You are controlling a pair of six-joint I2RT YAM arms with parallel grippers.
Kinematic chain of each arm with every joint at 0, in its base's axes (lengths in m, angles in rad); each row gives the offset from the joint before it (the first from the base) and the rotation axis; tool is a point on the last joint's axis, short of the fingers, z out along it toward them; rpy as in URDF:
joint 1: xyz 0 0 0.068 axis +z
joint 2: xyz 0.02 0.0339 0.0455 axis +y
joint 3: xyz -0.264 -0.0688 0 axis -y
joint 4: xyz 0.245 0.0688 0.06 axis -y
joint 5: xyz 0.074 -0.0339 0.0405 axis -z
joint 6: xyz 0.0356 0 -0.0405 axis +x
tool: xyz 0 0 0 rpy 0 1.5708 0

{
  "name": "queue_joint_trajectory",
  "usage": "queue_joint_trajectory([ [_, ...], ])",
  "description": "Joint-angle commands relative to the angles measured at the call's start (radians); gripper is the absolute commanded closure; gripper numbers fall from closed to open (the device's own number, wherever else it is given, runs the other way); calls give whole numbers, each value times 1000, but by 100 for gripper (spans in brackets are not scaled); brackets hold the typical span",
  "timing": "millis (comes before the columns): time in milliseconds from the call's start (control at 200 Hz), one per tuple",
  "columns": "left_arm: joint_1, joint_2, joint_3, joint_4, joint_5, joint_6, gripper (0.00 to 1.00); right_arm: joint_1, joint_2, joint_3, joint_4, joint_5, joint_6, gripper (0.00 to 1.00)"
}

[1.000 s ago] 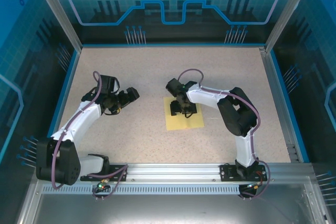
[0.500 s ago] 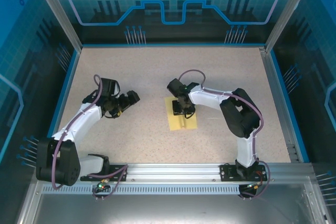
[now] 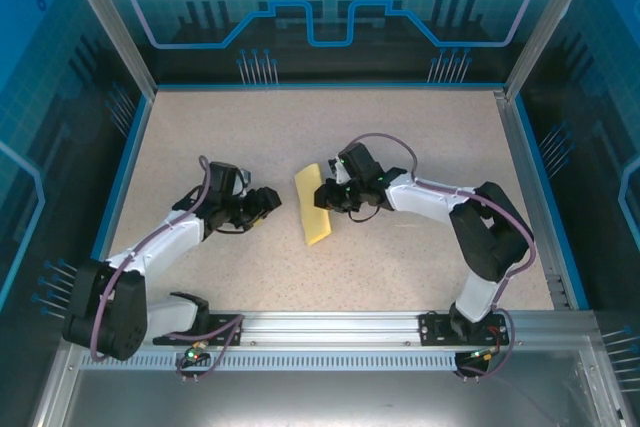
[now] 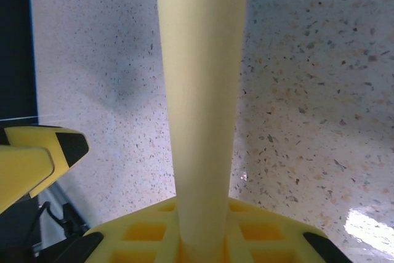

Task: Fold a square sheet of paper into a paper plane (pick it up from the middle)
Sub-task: First fold in half a square sheet of paper at the center of the table.

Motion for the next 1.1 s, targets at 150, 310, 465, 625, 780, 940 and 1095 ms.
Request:
queue_joint_trajectory([
  [150, -98, 122, 15, 225, 63, -101, 55, -51, 53, -50, 55, -92, -11, 80],
  [310, -154, 231, 75, 280, 53, -134, 62, -67, 78, -54, -1, -77, -53, 79],
  [465, -195, 336, 137, 294, 32, -140, 69, -70, 94, -48, -37, -57, -69, 77],
  [625, -210, 414, 173, 238, -43, -202, 79, -69, 101, -42, -64, -47, -83, 75],
  [780, -228, 464, 186, 257, -54, -222, 83, -65, 100, -31, -99, -33, -96, 74],
  [940, -237, 485, 207, 214, -74, -205, 87, -64, 103, -24, -122, -20, -102, 73],
  [1095, -237, 503, 213, 158, -90, -202, 88, -60, 112, -3, -148, -18, -114, 69],
])
